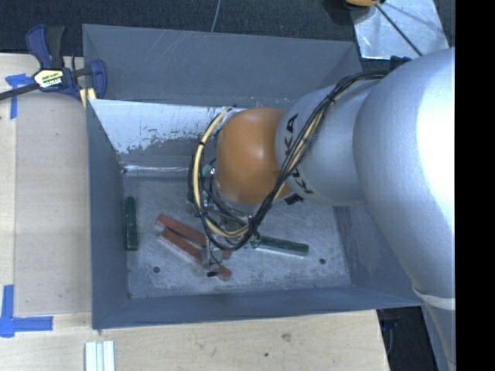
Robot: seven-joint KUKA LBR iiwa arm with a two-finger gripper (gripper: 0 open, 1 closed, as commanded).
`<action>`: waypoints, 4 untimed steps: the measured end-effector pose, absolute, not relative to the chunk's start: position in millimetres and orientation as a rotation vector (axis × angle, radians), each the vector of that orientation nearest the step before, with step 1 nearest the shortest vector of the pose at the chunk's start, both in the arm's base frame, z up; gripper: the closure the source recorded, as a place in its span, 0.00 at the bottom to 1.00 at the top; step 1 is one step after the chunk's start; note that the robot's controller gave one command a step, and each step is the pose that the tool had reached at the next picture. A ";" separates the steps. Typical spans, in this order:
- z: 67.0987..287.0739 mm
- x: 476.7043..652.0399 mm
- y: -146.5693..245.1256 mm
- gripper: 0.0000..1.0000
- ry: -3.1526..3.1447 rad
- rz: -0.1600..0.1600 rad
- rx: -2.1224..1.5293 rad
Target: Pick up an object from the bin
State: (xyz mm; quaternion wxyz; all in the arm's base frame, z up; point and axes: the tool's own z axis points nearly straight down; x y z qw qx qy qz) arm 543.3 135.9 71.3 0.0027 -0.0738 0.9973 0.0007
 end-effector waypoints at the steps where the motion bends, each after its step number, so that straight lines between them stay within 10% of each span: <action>1: 71.1 543.1 135.9 0.00 3.128 0.002 -0.231; 3: 71.1 535.0 133.1 0.00 3.100 0.001 -0.483; 4: 71.9 523.7 173.8 1.00 3.132 0.002 0.135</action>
Offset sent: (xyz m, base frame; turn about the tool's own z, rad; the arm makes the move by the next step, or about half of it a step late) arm 0.0520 -0.0176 -0.0013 -0.1484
